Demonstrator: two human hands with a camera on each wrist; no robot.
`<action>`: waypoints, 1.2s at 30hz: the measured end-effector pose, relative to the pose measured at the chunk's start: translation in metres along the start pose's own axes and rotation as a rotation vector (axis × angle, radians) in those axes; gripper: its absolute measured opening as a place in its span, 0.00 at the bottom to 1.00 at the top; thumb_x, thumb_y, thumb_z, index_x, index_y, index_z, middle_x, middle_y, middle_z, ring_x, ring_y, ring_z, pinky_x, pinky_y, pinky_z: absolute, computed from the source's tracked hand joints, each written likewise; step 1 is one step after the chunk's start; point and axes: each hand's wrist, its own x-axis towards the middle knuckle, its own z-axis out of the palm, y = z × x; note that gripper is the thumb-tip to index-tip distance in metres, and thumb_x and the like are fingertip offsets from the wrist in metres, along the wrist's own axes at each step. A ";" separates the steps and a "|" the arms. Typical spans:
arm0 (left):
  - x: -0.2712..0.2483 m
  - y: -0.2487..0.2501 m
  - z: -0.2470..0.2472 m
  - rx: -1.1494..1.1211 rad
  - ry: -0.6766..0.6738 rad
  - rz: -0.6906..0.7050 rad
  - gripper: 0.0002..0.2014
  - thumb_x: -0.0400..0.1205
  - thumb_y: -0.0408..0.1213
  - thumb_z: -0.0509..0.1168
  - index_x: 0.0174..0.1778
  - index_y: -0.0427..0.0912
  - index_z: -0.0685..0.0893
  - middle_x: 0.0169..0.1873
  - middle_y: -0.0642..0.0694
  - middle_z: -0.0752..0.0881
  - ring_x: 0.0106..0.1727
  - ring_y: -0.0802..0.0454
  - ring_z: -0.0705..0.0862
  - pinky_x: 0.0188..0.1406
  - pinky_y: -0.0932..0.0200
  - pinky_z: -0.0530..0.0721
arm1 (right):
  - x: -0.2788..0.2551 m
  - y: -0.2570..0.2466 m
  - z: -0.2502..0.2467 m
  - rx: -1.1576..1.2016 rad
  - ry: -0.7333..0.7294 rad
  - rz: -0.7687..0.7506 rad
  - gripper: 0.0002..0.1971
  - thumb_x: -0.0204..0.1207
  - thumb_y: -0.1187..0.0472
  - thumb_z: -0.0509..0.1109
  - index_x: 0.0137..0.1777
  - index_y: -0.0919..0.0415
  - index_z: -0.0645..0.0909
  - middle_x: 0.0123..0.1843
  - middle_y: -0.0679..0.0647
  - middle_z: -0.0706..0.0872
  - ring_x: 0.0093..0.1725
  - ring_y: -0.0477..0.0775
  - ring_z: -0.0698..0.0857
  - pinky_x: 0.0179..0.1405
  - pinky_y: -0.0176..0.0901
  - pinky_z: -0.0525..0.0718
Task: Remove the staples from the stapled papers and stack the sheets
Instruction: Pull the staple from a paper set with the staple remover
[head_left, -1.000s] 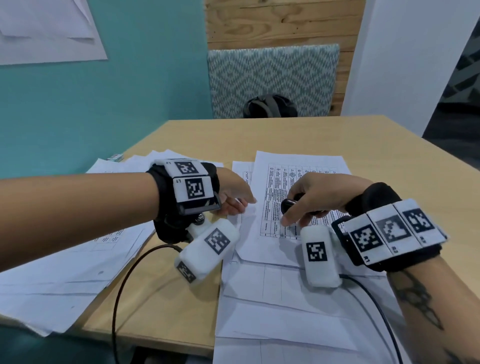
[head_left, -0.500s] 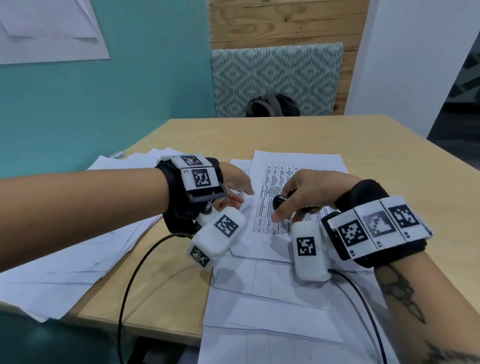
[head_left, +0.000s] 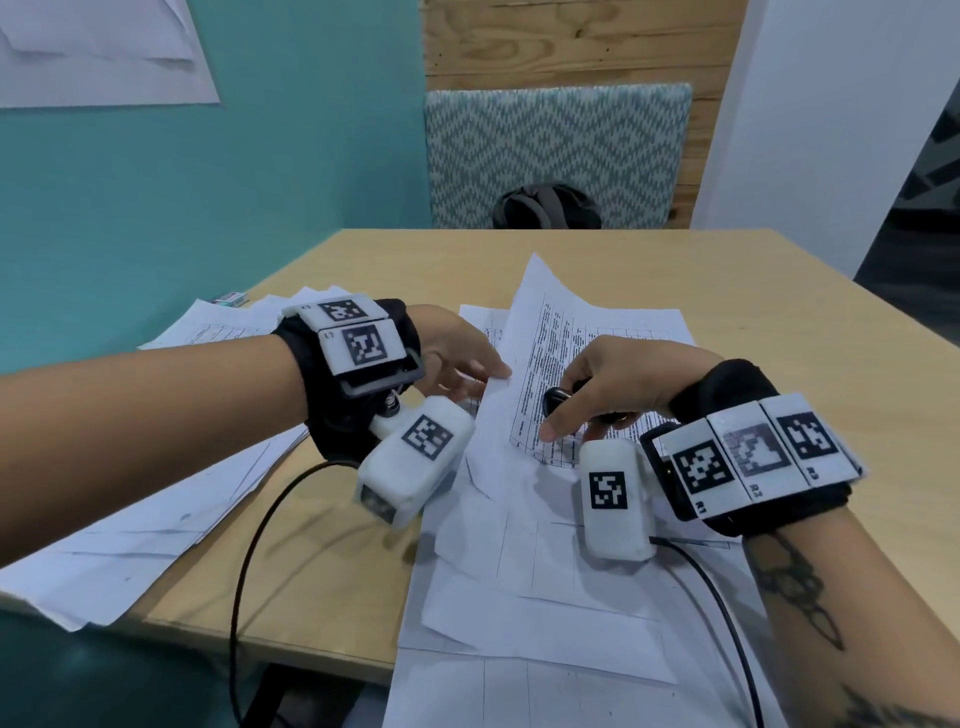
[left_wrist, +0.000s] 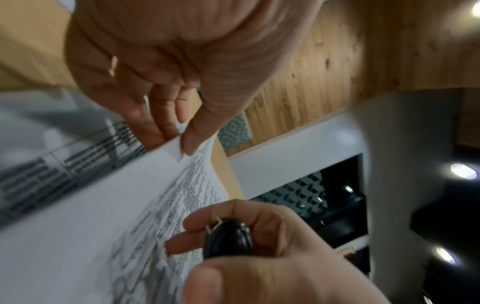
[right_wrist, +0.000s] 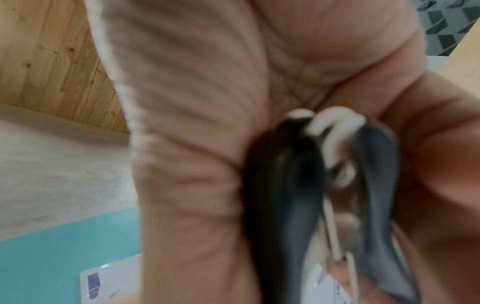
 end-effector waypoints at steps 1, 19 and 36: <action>-0.001 -0.002 -0.001 -0.013 0.004 0.055 0.10 0.77 0.27 0.68 0.36 0.42 0.74 0.28 0.48 0.81 0.18 0.58 0.80 0.16 0.71 0.76 | 0.000 0.000 0.000 -0.002 0.002 -0.006 0.33 0.45 0.41 0.80 0.41 0.70 0.86 0.32 0.55 0.85 0.37 0.55 0.82 0.39 0.44 0.74; -0.005 -0.041 0.006 -0.438 -0.048 0.270 0.16 0.68 0.18 0.73 0.48 0.35 0.83 0.33 0.43 0.84 0.20 0.61 0.81 0.21 0.72 0.80 | 0.021 -0.035 -0.011 0.384 0.251 0.071 0.22 0.77 0.38 0.62 0.30 0.54 0.72 0.30 0.58 0.79 0.12 0.42 0.65 0.15 0.31 0.62; -0.006 -0.052 0.004 -0.669 -0.137 0.324 0.12 0.73 0.20 0.68 0.47 0.39 0.82 0.32 0.46 0.87 0.28 0.57 0.87 0.33 0.68 0.87 | 0.030 -0.031 0.009 0.121 0.105 0.091 0.28 0.71 0.30 0.61 0.19 0.49 0.81 0.26 0.52 0.75 0.24 0.51 0.66 0.24 0.40 0.62</action>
